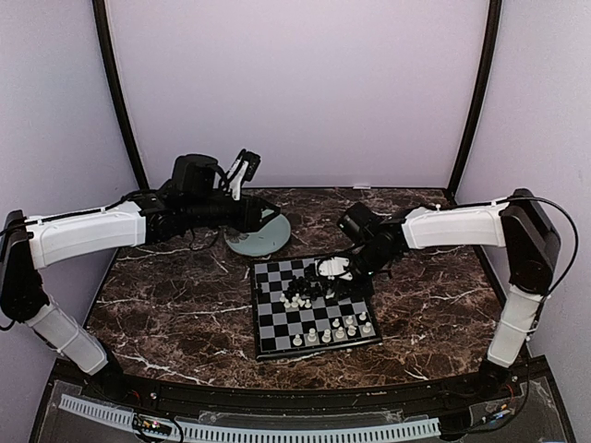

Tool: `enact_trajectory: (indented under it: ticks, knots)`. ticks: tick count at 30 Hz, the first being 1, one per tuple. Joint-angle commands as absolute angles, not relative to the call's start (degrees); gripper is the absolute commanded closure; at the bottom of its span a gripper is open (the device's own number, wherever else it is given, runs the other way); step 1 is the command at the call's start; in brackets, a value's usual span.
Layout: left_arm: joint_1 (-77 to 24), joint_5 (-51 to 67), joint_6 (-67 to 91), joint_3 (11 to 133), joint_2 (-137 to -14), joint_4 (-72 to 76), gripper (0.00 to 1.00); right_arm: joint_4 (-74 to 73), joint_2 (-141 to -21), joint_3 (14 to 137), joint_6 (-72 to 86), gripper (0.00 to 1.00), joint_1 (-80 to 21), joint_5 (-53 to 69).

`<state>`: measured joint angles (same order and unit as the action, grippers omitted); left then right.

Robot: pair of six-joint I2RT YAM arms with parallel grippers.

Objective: Set up the chess pieces on the board
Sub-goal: Pick up the pawn from the chessboard, then pass from the right arm to the left

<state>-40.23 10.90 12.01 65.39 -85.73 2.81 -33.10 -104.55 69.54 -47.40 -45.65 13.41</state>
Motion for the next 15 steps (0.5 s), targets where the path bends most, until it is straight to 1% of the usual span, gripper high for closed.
enact_trajectory:
  ticks: [1, 6, 11, 15]
  knots:
    - [-40.14, 12.39, 11.90, 66.30, -86.16, 3.16, 0.52, -35.84, -99.89, 74.11, -42.71, 0.81, -40.79, 24.98]
    - [-40.14, 15.54, 13.29, 64.49, -86.00, 6.73, 0.52, -36.72, -97.72, 77.17, -38.19, 0.81, -35.42, 34.13]
    - [-40.16, 23.41, 14.56, 62.91, -85.98, 11.42, 0.52, -32.85, -96.90, 78.85, -29.48, 0.81, -32.10, 41.82]
    - [-40.17, 30.44, 17.04, 62.30, -87.24, 15.63, 0.54, -32.53, -98.07, 81.73, -25.66, 0.81, -31.90, 45.84]
